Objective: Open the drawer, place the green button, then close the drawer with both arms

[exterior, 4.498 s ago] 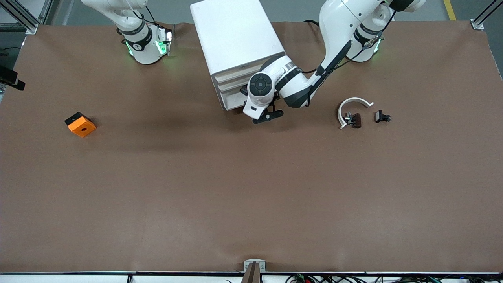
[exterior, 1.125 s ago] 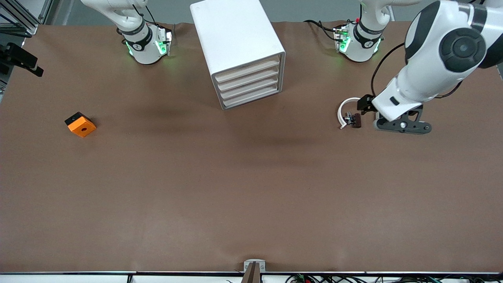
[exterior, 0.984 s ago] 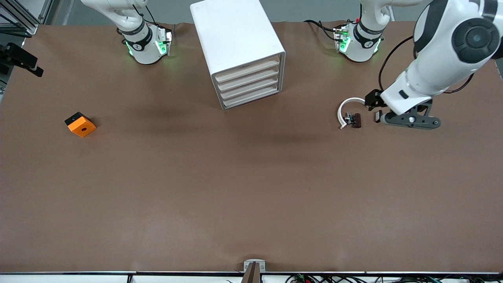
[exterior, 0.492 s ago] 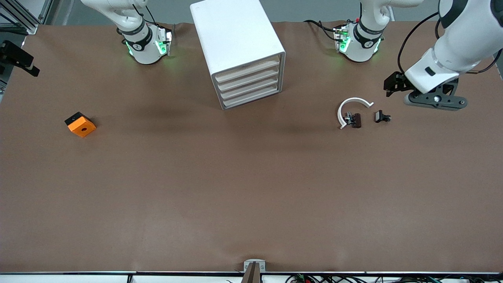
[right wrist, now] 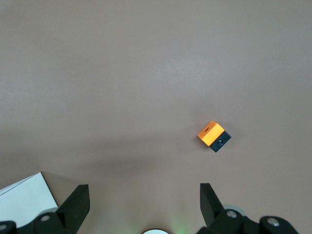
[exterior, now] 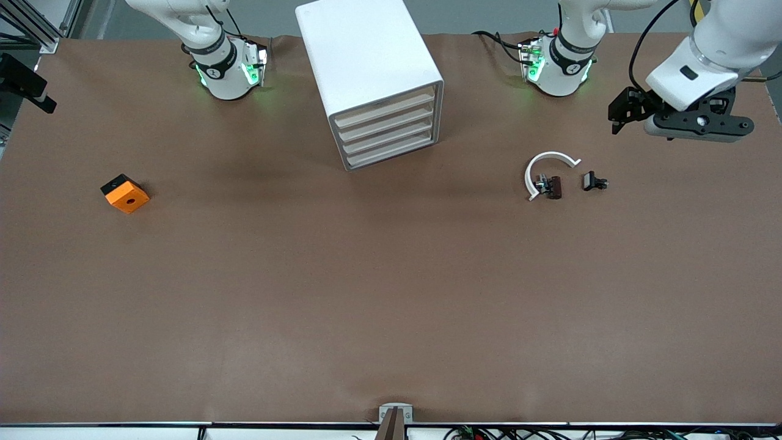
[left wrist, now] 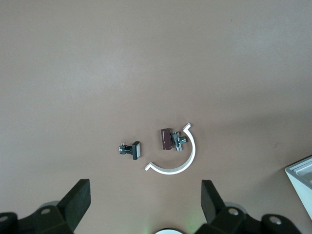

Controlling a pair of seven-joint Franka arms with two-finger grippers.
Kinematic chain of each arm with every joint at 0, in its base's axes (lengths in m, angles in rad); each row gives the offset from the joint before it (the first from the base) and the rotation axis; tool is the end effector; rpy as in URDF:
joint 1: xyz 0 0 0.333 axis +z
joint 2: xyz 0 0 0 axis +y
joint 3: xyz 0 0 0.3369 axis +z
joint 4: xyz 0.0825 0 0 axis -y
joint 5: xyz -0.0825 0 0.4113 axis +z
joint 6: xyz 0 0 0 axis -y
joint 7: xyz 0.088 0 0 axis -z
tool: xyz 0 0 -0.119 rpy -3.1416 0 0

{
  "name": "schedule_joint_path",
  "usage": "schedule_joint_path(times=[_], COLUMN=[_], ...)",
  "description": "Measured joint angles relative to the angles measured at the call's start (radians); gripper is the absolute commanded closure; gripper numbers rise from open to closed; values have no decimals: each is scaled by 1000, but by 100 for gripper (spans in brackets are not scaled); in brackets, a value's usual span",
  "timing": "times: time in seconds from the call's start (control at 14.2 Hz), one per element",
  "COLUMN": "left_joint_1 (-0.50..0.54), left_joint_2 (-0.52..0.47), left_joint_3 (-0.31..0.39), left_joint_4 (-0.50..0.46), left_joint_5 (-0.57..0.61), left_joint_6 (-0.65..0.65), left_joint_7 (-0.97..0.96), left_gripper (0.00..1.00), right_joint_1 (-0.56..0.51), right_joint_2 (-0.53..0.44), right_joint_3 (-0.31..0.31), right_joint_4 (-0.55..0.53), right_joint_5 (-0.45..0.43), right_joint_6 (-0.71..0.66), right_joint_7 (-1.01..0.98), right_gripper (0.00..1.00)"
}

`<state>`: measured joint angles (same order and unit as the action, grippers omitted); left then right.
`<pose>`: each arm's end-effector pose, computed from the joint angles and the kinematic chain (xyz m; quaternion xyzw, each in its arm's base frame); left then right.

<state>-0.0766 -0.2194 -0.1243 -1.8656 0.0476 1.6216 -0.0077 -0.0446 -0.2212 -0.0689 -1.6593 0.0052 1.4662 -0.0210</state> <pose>0.4987 -0.1021 0.6093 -0.9946 0.0962 0.0092 0.0384 0.4912 -0.0601 0.6992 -0.9988 0.0452 -0.0144 0.0092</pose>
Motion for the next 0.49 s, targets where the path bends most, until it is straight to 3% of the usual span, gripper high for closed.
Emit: schedule_joint_path(times=[0.49], left_joint_1=[41], left_joint_2=[-45], left_joint_3=[-26], left_joint_4=[11], left_joint_5=[-9], left_joint_6=[5], left_joint_7=[0], left_gripper=[0], right_joint_1=[0], right_joint_2=[0], right_joint_3=[6], right_joint_4=[0], right_joint_5=[0], right_joint_6=[10], right_joint_7=[0], right_gripper=[0])
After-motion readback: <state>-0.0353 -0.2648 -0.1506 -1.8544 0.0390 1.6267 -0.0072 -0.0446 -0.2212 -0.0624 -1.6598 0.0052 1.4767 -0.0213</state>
